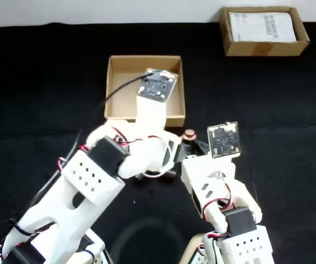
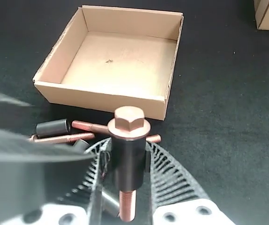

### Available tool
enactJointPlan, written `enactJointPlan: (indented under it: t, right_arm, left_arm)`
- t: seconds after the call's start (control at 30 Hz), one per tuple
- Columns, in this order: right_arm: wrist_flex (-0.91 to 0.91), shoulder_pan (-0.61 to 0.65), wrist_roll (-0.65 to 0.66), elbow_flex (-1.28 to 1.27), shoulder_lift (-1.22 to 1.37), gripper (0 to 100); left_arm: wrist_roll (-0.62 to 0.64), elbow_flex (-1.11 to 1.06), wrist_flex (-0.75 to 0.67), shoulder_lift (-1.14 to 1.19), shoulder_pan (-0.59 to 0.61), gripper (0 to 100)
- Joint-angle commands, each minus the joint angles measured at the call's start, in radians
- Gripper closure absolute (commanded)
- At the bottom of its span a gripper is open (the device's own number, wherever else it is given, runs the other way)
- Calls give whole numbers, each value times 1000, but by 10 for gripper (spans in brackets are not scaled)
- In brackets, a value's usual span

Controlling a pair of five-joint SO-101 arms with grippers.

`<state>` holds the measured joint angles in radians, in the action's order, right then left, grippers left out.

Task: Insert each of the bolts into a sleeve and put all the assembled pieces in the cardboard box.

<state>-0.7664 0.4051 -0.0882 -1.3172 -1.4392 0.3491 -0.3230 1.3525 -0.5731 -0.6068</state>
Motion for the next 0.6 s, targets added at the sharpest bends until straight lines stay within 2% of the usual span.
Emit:
enactJointPlan:
  t: [0.0, 0.13, 0.23, 0.37, 0.47, 0.57]
  right_arm:
    - [39, -47, -2, 27, 4, 991]
    - [71, -59, 48, 91, 47, 991]
    - [76, -64, 58, 229, 177, 991]
    - [76, -64, 60, 463, 423, 991]
    - [76, -59, 74, 651, 627, 991]
    - [76, -58, 135, 829, 823, 991]
  left_arm:
    - [-8, 153, 193, -64, -2, 755]
    - [-15, 234, 272, -193, 18, 755]
    - [-84, 219, 265, -309, 96, 768]
    - [-157, 128, 265, -441, 265, 886]
    - [-190, 22, 215, -522, 383, 991]
    - [-209, -108, 141, -608, 493, 979]
